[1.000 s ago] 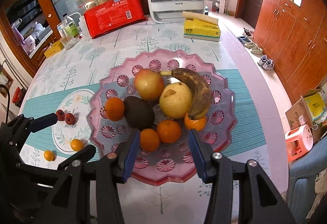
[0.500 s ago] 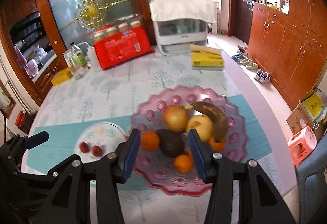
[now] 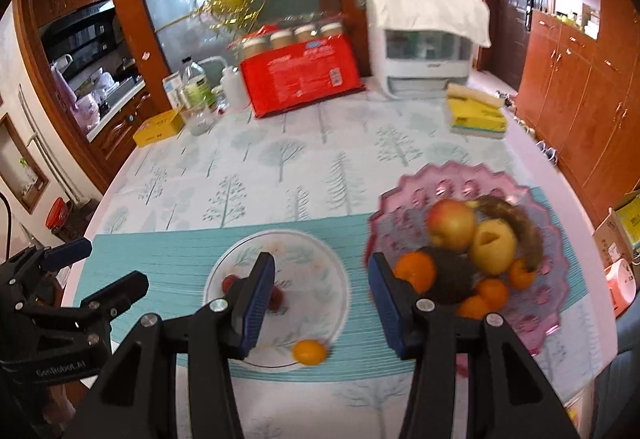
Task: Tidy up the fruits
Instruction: 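Move both tools back over the white plate toward the lychees, then grasp a lychee with the right tool while the left tool grasps the other lychee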
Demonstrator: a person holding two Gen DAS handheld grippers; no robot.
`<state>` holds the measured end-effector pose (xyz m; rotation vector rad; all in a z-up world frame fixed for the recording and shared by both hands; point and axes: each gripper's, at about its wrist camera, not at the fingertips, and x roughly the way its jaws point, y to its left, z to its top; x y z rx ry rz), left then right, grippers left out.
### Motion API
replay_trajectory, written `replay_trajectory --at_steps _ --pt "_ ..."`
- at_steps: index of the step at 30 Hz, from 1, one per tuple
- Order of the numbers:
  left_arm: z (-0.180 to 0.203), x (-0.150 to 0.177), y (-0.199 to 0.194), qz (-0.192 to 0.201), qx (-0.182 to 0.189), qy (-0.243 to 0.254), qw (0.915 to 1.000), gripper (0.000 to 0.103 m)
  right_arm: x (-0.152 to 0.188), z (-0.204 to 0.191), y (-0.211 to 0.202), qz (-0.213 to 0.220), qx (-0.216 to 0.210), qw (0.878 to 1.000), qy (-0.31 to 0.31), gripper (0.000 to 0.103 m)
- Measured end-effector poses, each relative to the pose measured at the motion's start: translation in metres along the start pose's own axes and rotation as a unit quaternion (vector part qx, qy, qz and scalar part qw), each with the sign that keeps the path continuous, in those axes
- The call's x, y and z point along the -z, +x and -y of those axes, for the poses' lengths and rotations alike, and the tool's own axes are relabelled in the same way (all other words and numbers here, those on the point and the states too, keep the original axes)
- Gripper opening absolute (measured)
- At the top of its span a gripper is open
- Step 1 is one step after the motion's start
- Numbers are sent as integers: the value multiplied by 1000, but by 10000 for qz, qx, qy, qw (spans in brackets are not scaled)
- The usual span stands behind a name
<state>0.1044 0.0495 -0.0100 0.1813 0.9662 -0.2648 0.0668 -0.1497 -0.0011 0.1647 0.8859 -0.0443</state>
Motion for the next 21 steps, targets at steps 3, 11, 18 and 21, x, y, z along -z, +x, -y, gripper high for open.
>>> replay_trajectory --at_steps 3,11,18,21 --pt "-14 4 17 -146 2 64 9999 92 6 -14 17 -166 -56 9998 41 49" --pt "-31 16 76 -499 478 363 9969 92 28 -37 73 -804 -233 9963 190 49" --pt "-31 19 126 -741 826 507 9925 91 43 -39 118 -1210 -310 9913 416 49" --pt "-31 19 138 -835 876 514 9913 90 45 -35 132 -1326 -397 9887 583 49"
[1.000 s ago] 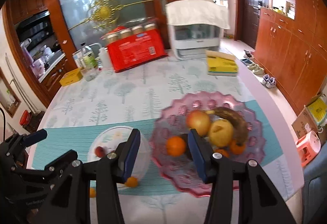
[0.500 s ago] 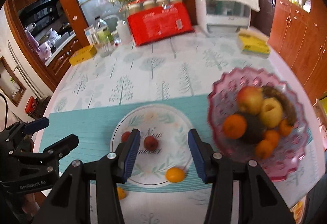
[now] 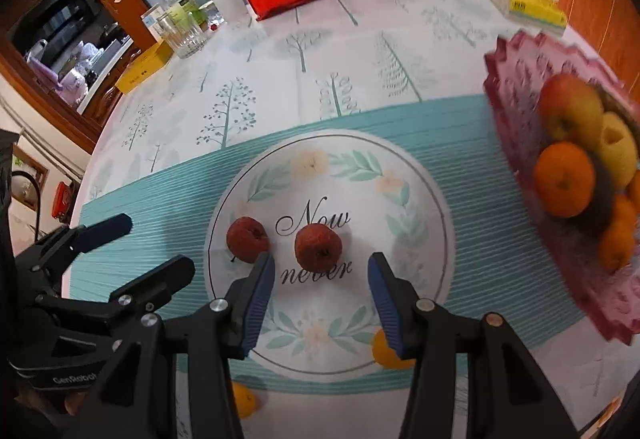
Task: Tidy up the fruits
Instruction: 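Grasp a lychee with the right tool while the left tool grasps the other lychee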
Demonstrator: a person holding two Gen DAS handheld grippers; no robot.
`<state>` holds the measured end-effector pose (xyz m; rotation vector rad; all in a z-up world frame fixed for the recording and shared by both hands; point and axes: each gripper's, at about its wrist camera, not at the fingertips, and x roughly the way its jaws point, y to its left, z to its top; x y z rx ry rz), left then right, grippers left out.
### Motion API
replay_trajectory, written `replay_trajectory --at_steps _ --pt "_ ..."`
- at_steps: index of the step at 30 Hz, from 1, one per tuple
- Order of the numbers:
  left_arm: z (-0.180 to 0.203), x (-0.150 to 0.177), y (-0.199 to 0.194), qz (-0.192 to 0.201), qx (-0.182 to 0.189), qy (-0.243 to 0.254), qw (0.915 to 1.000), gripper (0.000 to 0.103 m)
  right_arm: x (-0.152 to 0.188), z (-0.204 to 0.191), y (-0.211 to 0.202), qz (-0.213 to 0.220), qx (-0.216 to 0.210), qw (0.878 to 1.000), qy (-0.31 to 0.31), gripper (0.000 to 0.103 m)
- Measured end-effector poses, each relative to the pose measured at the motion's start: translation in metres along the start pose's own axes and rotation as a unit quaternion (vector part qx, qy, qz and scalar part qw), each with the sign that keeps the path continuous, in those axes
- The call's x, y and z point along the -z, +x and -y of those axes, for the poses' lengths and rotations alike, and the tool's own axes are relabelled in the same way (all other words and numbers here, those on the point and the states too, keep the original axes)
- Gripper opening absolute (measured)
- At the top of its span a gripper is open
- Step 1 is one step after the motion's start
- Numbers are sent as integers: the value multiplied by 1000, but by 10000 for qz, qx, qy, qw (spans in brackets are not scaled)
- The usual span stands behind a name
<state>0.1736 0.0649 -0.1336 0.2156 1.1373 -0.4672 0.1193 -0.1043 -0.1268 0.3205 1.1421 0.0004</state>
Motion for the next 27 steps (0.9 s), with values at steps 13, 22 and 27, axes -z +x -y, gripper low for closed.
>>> replay_trajectory --at_steps 13,22,27 --pt "10 -5 21 -186 143 177 9996 85 -7 7 33 -387 -338 9986 75 29" --pt "27 -12 40 -393 311 242 9984 64 -1 19 16 -197 -98 9998 21 29" --pt "38 -15 53 -583 300 307 9974 37 1 25 6 -103 -44 9999 -21 29"
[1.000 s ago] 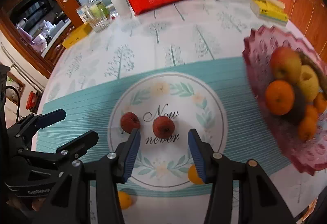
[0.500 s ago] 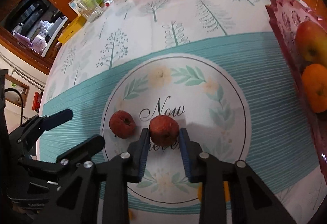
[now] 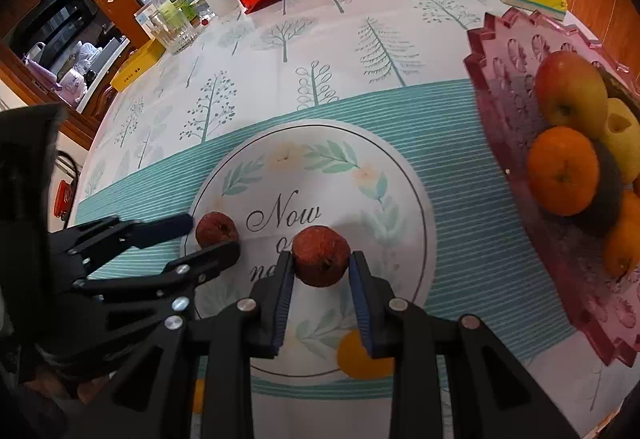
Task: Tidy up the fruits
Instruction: 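Grasp a lychee with the right tool while the left tool grasps the other lychee, then carry both lychees into the pink bowl and open both tools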
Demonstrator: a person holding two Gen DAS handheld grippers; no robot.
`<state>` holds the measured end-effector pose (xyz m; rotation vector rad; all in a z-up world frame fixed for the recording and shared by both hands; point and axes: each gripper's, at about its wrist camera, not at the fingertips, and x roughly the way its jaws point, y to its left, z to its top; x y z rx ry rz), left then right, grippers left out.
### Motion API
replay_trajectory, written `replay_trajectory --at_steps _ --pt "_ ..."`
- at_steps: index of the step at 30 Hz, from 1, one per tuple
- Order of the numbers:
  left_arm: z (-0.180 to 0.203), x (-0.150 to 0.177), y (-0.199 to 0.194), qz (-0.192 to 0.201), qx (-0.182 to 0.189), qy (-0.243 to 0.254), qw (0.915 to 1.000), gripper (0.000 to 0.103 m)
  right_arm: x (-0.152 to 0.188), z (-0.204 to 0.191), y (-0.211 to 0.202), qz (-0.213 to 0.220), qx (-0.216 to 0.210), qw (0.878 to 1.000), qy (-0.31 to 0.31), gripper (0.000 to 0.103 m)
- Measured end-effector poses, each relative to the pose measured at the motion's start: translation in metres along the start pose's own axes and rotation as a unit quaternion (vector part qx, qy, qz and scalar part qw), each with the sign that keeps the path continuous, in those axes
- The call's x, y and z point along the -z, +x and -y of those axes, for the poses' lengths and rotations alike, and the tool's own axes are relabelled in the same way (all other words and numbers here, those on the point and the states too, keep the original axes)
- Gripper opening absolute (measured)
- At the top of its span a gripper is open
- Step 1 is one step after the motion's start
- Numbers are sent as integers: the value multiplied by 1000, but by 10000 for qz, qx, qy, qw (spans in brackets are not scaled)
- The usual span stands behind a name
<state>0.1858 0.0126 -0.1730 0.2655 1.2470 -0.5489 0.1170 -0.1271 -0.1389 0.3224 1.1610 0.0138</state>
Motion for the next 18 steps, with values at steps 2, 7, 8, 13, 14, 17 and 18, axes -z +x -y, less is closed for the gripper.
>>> replay_trajectory --at_steps 2,7,8,13,14,17,18 --pt "3 0 2 -34 -13 11 10000 31 1 2 -3 26 14 10000 -16 28" --pt "9 -2 2 -54 -144 42 9999 30 4 6 -10 112 27 9999 -44 28" --pt "11 -2 3 -79 -142 23 9999 30 5 7 -12 133 20 9999 -54 28" --pt "24 -4 -10 -14 -164 62 9998 30 8 7 -27 261 -29 9995 -145 28" --pt "28 -5 -14 21 -171 80 9998 30 9 7 -32 308 -37 9993 -192 28" --pt "41 -7 -30 170 -161 174 9996 30 11 6 -44 407 -81 9987 -298 28" --pt "48 -8 -37 229 -164 210 9994 30 11 6 -50 450 -87 9984 -338 28"
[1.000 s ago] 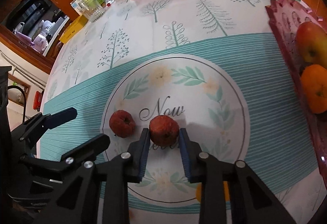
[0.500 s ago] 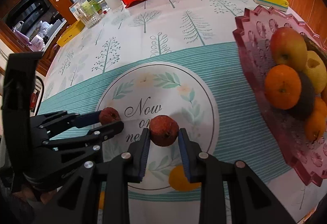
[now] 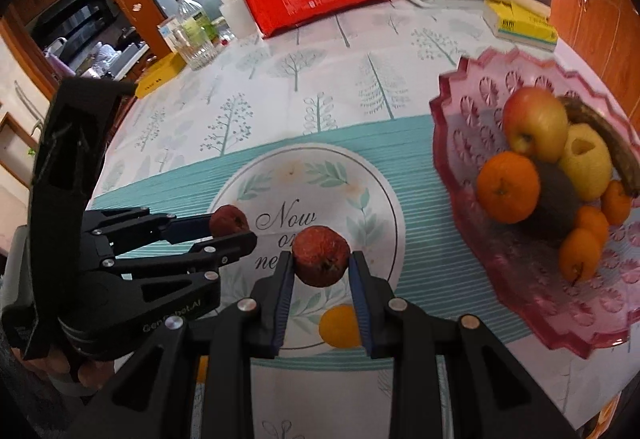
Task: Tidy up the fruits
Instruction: 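Carry both lychees into the pink bowl and open both tools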
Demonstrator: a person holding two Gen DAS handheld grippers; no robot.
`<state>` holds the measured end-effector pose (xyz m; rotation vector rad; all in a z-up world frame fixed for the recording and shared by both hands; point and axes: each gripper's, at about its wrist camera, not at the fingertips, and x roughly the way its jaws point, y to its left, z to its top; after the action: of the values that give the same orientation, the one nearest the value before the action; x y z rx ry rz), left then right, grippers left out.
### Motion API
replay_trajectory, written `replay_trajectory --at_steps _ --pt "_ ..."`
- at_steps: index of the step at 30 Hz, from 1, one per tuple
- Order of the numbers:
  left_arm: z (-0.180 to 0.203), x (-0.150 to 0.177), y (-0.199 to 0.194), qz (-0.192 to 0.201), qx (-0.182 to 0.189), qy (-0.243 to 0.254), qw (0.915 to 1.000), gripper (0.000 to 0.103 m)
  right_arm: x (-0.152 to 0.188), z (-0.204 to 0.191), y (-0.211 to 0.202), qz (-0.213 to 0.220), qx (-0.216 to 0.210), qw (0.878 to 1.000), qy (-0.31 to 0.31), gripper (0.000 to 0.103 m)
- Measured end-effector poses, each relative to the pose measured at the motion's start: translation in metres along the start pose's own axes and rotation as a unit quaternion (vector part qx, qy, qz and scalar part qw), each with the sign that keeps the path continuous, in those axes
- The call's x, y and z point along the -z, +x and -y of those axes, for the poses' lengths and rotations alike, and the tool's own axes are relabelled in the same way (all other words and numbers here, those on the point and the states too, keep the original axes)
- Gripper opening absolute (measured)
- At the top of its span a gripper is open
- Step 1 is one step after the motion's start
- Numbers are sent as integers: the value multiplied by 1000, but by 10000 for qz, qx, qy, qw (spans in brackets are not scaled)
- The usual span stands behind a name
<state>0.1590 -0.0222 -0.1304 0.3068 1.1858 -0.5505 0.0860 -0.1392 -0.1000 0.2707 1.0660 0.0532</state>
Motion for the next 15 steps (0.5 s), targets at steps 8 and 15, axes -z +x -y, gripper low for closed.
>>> replay_trajectory --at_steps 8,15 --pt "58 -25 -48 502 74 319 9982 30 -1 17 -56 525 122 9984 -188 28" --pt "116 -61 -81 916 109 678 9934 30 -1 60 -113 1116 257 9934 15 28"
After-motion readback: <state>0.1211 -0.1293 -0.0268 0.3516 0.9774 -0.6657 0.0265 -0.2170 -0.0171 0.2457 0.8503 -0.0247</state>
